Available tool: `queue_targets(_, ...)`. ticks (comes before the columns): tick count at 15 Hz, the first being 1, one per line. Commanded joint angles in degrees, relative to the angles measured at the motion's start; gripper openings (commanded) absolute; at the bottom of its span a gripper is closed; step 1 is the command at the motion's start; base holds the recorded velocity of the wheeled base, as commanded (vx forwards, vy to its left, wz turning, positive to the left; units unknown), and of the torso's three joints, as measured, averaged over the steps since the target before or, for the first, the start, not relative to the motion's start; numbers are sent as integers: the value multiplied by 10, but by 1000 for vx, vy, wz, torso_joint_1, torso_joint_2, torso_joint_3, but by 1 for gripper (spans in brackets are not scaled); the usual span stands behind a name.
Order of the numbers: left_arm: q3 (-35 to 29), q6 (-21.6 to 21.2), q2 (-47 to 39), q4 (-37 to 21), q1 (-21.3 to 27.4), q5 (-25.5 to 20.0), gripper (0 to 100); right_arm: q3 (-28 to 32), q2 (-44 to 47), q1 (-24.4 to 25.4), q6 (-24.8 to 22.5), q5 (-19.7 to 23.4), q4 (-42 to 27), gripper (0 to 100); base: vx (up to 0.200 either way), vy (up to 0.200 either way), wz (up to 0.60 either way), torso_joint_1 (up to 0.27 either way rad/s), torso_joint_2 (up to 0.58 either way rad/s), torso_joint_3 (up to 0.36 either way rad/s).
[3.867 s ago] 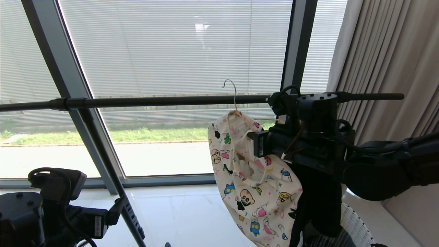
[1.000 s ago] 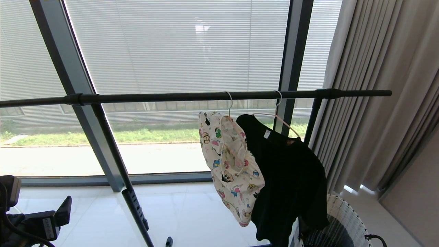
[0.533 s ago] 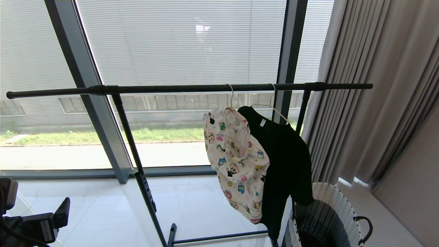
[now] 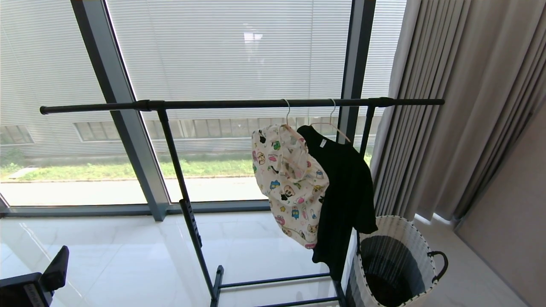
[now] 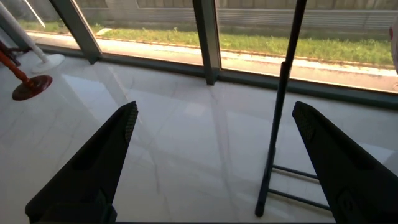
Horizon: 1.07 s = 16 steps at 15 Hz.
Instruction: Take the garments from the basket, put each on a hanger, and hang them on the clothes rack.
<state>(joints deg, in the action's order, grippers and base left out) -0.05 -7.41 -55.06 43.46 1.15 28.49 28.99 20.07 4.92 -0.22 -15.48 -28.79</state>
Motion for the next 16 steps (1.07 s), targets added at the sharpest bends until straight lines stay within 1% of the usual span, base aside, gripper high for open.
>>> queue_targets(1,0,-5,174,-112,1,-1,100,-22,-136,-10,0,-63,-88,100,0,0,0,0,0,0)
queue_targets(2,0,-11,266,-188,3,-4,100,-28,-159,-22,3,-70,-101,100,0,0,0,0,0,0)
queue_targets(3,0,-44,359,-266,4,-5,100,-37,-177,-41,4,-61,-90,100,0,0,0,0,0,0)
queue_targets(4,0,-87,455,-339,5,-5,100,-58,-201,-47,2,-39,-82,100,0,0,0,0,0,0)
queue_targets(5,-12,-133,530,-397,3,-4,100,-82,-201,-49,4,-38,-52,100,0,0,0,0,0,0)
queue_targets(6,-16,-141,546,-401,-5,-4,100,-116,-201,-49,0,-39,6,100,0,0,0,0,0,0)
queue_targets(7,-16,-142,551,-401,-6,-3,100,-157,-200,-49,-6,-42,46,100,0,0,0,0,0,0)
queue_targets(8,-16,-142,550,-400,-6,-2,100,-186,-200,-49,-12,-52,81,100,0,0,0,0,0,0)
queue_targets(9,-16,-140,550,-400,-6,-2,100,-198,-200,-49,-17,-49,112,100,0,0,0,0,0,0)
queue_targets(11,-14,-137,551,-399,-6,-2,100,-198,-200,-49,-18,-39,112,100,0,0,0,0,0,0)
queue_targets(14,-12,-130,551,-392,-6,-2,100,-200,-200,-49,14,-41,115,100,0,0,0,0,0,0)
queue_targets(15,-12,-121,551,-392,-6,-2,100,-200,-200,-49,-3,-39,115,100,0,0,0,0,0,0)
queue_targets(16,-12,-110,551,-392,-6,-2,100,-201,-200,-49,-33,-32,121,100,0,0,0,0,0,0)
